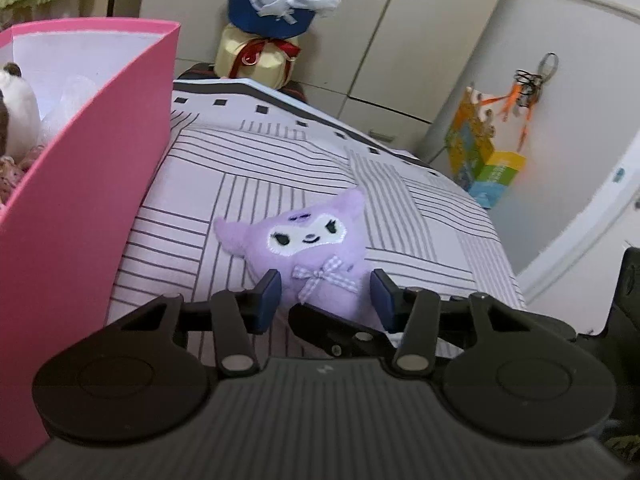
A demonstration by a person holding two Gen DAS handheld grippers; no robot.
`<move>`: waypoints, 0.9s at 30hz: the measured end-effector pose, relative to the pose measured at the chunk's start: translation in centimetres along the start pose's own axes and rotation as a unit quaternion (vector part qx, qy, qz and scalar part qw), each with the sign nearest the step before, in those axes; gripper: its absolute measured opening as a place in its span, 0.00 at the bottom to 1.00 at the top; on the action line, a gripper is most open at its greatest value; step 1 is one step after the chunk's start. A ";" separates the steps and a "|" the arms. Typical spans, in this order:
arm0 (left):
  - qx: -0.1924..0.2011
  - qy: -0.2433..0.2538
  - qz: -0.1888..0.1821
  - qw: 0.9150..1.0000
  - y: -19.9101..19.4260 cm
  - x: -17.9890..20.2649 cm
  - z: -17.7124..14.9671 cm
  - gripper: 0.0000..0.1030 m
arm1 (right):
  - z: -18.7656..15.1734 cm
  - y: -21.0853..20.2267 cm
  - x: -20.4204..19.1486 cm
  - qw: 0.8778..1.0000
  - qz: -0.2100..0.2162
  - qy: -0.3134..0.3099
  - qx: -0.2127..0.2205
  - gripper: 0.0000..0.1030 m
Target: Organize soft objects
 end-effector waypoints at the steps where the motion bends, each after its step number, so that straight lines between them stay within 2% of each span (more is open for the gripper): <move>1: 0.002 0.003 -0.005 1.000 -0.5 0.2 -0.1 0.45 | -0.1 -0.5 -0.3 1.000 -0.002 0.000 0.004 0.44; 11: 0.018 0.051 -0.018 0.998 -5.5 1.3 -2.4 0.42 | -2.5 -4.8 -3.7 0.998 -0.016 0.015 0.060 0.43; 27: 0.008 0.082 -0.061 0.995 -12.2 1.1 -6.4 0.42 | -6.8 -10.0 -9.1 0.997 -0.052 0.006 0.060 0.41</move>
Point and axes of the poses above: each gripper's, at about its wrist camera, not at the fingertips, and y roughly the way its jaws point, x to its right, z to its top, the point moved 8 cm from there along y, roughly the way its jaws point, and after that the axes turned 2 degrees about y, right-handed, at the moved point
